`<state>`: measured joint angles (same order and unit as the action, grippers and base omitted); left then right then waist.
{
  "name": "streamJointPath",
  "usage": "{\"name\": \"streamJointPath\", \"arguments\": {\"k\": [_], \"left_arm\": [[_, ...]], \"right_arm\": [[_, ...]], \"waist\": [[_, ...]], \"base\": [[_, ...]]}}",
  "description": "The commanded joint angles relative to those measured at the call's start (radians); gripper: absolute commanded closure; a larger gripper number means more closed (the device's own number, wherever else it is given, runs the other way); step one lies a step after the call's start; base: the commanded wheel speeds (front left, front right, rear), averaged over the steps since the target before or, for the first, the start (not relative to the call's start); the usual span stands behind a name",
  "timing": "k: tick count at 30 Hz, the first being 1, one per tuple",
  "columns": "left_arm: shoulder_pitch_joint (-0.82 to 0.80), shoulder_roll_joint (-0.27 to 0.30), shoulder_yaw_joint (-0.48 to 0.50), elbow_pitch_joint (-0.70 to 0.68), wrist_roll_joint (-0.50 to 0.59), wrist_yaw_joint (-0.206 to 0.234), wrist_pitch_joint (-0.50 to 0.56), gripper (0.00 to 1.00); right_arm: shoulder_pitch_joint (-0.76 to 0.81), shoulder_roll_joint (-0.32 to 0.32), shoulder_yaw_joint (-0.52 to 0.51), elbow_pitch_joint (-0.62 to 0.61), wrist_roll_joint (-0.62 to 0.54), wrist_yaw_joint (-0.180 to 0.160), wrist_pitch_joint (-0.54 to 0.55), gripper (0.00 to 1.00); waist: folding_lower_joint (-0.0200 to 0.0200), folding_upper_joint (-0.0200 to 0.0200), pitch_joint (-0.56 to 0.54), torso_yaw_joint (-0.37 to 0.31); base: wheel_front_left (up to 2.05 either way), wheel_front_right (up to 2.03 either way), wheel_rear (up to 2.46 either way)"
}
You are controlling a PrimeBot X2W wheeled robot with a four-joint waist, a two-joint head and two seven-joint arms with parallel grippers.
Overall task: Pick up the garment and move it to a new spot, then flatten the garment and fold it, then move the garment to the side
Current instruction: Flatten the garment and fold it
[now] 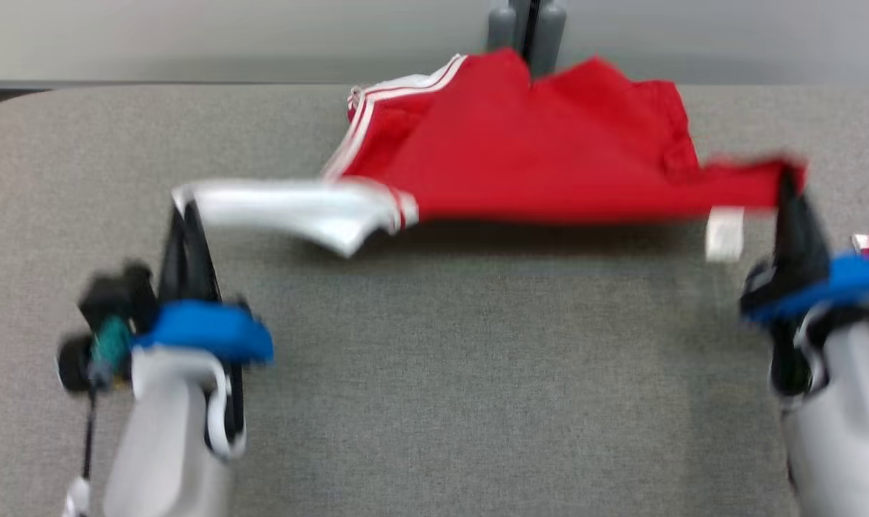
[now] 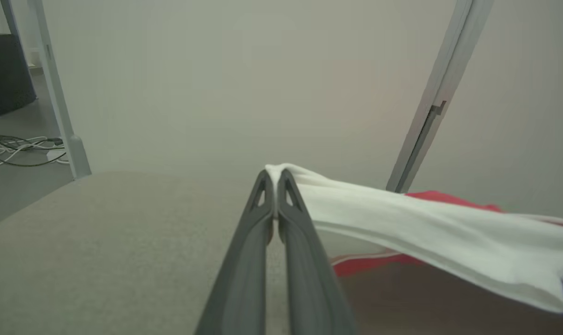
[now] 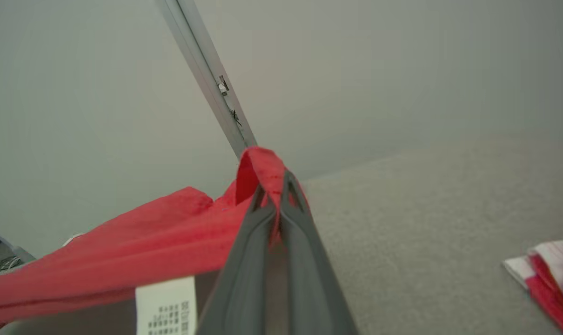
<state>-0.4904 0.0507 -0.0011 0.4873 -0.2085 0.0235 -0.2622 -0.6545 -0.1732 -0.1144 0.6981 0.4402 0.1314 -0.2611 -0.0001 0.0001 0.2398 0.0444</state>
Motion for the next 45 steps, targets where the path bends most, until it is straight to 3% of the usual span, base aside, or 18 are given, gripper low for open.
{"name": "streamJointPath", "arguments": {"k": [1,11,18,25,30,35,45], "left_arm": [[0.041,0.005,0.004,0.005,-0.011,-0.001,-0.004,1.0],[0.425,0.001,-0.142,0.013,-0.167,0.044,-0.004,1.0],[0.592,0.001,-0.167,0.004,-0.13,0.03,-0.004,1.0],[0.698,0.001,-0.182,-0.095,-0.098,0.017,-0.004,1.0],[0.635,0.0,-0.185,-0.217,-0.075,0.015,-0.004,1.0],[0.474,0.0,-0.195,-0.276,-0.073,0.028,-0.004,1.0],[0.143,0.0,-0.227,-0.07,-0.052,0.049,-0.003,1.0]], "right_arm": [[0.053,-0.008,0.013,0.013,0.016,-0.001,-0.005,1.0],[0.416,0.021,0.079,0.075,0.109,-0.001,-0.005,1.0],[0.573,0.03,0.106,0.03,0.109,-0.001,-0.005,1.0],[0.66,0.032,0.088,-0.028,0.134,-0.001,-0.005,1.0],[0.618,0.027,0.051,-0.074,0.136,-0.001,-0.005,1.0],[0.519,0.039,0.035,-0.094,0.127,-0.001,-0.005,1.0],[0.267,0.048,0.034,-0.002,0.044,-0.001,-0.005,1.0]], "waist": [[0.0001,-0.0001,-0.019,-0.008],[0.0001,-0.0001,-0.174,-0.005],[0.0001,-0.0001,-0.262,0.025],[0.0001,-0.0001,-0.276,0.045],[0.0001,-0.0001,-0.249,0.045],[0.0001,-0.0001,-0.195,0.025],[0.0001,-0.0001,-0.068,-0.035]], "base": [[0.0,0.0,0.0],[0.0,0.0,0.0],[0.0,0.0,0.0],[0.0,0.0,0.0],[0.0,0.0,0.0],[0.0,0.0,0.0],[0.0,0.0,0.0]]}}
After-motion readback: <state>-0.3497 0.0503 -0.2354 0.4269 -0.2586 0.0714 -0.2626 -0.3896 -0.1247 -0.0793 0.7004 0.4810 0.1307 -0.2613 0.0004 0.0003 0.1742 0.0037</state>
